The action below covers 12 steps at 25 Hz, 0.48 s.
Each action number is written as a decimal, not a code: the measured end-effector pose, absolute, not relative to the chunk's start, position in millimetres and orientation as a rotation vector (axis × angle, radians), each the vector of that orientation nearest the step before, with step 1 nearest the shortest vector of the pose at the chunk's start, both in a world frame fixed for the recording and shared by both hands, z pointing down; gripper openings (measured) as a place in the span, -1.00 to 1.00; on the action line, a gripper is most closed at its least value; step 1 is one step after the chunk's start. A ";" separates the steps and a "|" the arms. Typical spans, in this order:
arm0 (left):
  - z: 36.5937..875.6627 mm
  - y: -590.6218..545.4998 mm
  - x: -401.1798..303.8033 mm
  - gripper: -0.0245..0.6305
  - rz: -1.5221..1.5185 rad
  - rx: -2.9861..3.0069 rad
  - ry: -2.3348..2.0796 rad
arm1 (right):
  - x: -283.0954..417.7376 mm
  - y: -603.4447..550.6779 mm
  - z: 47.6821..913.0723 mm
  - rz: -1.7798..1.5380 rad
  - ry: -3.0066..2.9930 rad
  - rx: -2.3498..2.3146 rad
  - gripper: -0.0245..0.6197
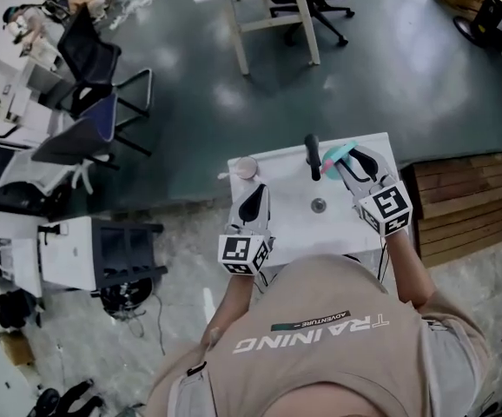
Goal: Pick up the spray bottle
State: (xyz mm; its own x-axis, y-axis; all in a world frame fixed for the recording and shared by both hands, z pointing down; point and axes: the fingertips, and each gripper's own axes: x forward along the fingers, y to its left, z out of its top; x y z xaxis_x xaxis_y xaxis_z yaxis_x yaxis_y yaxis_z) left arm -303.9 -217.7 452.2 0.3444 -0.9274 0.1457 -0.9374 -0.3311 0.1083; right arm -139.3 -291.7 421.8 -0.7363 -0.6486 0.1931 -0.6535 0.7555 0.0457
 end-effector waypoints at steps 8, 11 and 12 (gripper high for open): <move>429.6 -225.4 -304.6 -0.88 0.055 2.472 -1.691 | -145.7 -278.2 398.5 0.030 -2.802 1.007 -0.52; 418.2 -230.5 -308.1 -0.88 0.050 2.487 -1.684 | -147.0 -276.3 392.3 0.024 -2.811 1.010 -0.52; 415.1 -232.3 -309.8 -0.88 0.047 2.491 -1.682 | -148.0 -276.4 391.4 0.025 -2.814 1.013 -0.52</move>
